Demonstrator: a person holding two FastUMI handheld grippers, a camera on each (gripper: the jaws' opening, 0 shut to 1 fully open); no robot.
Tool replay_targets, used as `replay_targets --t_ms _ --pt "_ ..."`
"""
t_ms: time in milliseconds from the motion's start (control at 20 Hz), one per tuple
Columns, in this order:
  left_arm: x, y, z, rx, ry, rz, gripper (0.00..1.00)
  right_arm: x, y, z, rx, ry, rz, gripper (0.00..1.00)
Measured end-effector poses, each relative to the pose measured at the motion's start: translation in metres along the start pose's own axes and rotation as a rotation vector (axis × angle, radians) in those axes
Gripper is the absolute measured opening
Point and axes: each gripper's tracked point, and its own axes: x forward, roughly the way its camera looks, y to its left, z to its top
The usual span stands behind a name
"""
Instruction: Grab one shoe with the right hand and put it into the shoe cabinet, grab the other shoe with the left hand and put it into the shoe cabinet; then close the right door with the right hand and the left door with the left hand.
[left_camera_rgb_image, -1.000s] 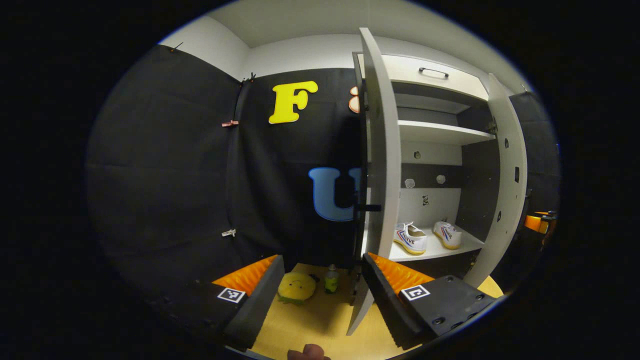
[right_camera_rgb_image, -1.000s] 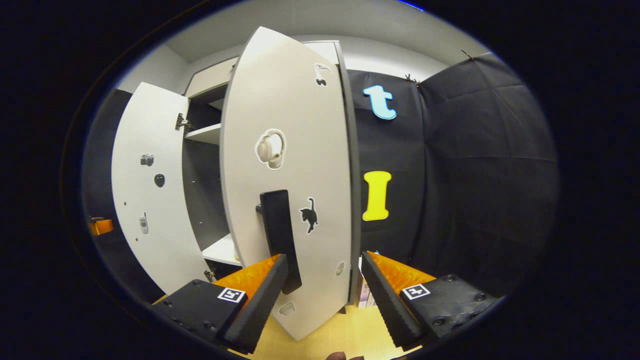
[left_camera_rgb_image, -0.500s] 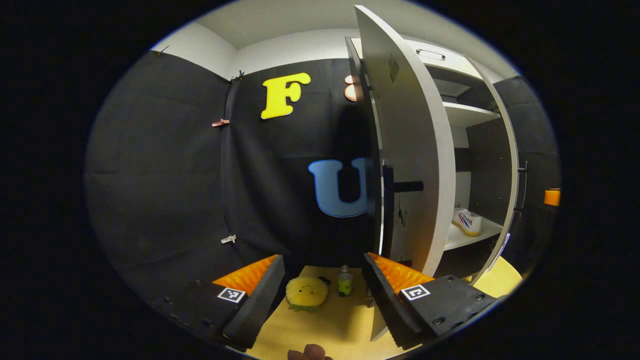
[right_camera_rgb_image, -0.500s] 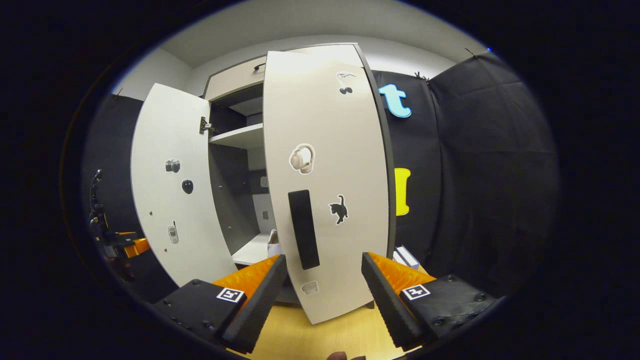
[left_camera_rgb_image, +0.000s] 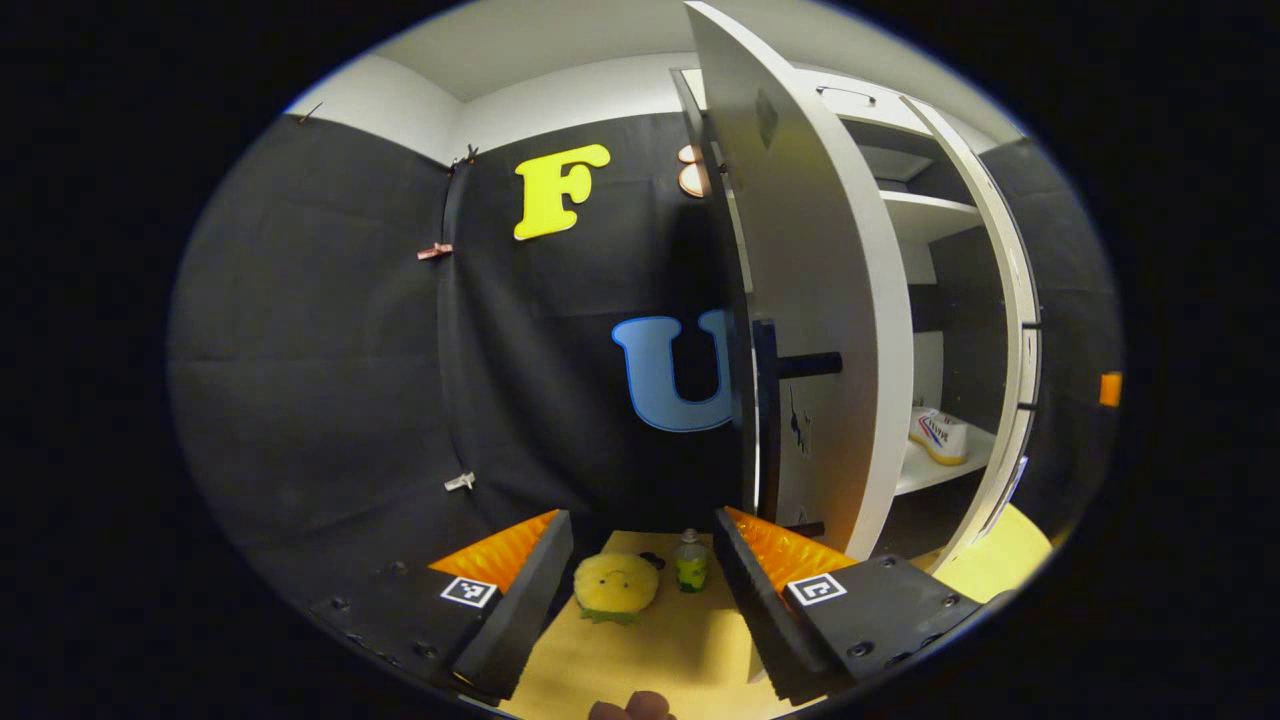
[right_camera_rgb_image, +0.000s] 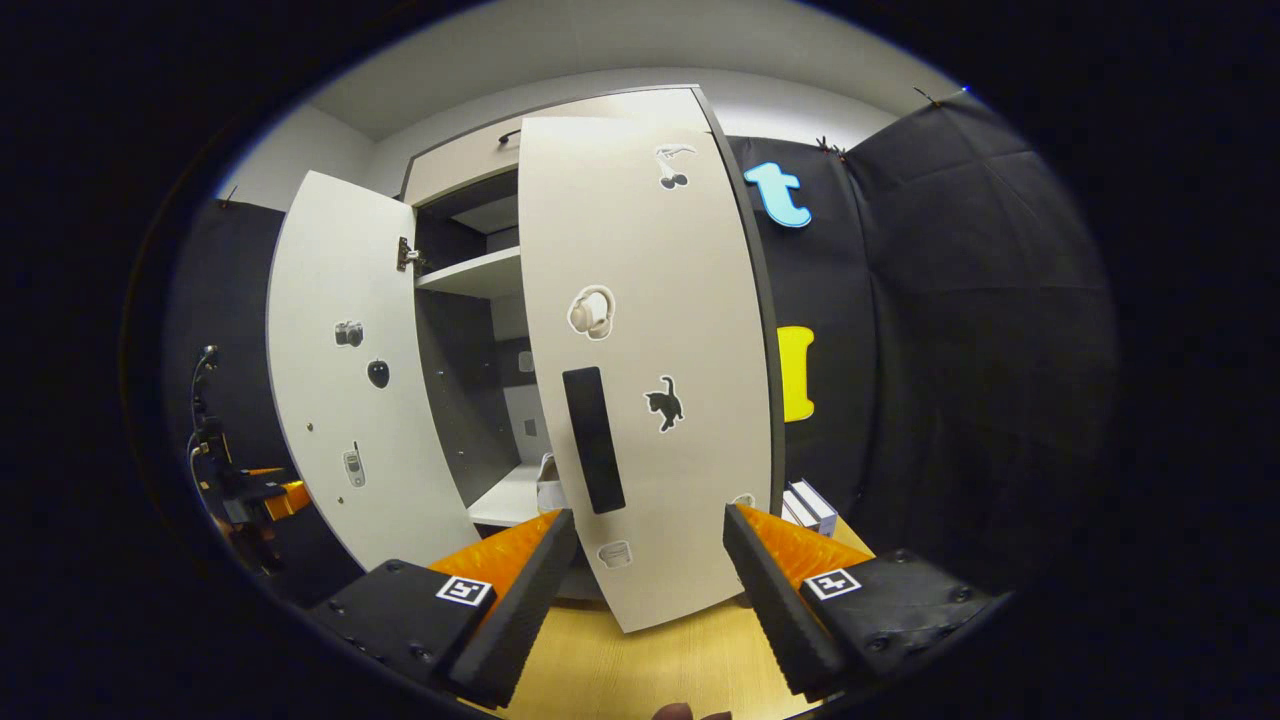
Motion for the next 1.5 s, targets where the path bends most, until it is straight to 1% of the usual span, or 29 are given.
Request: replay_targets --t_ms 100,200,350,450,550,700,900,1150,1250,1500 --pt "-0.002 -0.013 -0.001 -0.032 0.013 -0.003 0.9 -0.001 -0.004 -0.002 -0.002 0.007 0.0 0.97" --pt "-0.007 -0.029 0.0 -0.024 0.008 -0.019 0.9 0.0 -0.006 -0.004 0.006 0.017 0.007 0.97" --pt "-0.01 -0.065 0.004 0.015 -0.011 -0.084 0.9 0.0 -0.01 -0.003 0.027 0.02 0.01 0.98" --pt "-0.011 -0.089 0.006 0.029 -0.02 -0.119 0.9 0.001 -0.012 0.0 0.019 0.024 0.015 0.98" --pt "-0.011 -0.103 0.005 0.001 -0.016 -0.132 0.9 0.0 -0.016 0.001 0.001 0.024 0.017 0.98" --pt "-0.007 -0.126 0.009 -0.057 -0.012 -0.174 0.9 -0.001 -0.016 0.001 -0.004 0.023 0.017 0.98" --pt "-0.004 -0.169 0.019 -0.084 -0.021 -0.243 0.94 0.001 -0.017 -0.001 0.0 0.028 0.011 0.98" --pt "-0.009 -0.188 0.035 -0.049 -0.066 -0.239 0.94 0.002 -0.018 0.001 -0.007 0.011 0.003 0.98" --pt "-0.013 -0.192 0.034 -0.058 -0.068 -0.238 0.95 0.002 -0.016 0.002 -0.005 0.002 0.004 0.98" --pt "-0.025 -0.195 0.037 -0.075 -0.083 -0.227 0.94 0.003 -0.01 0.004 -0.027 -0.001 0.005 0.98"
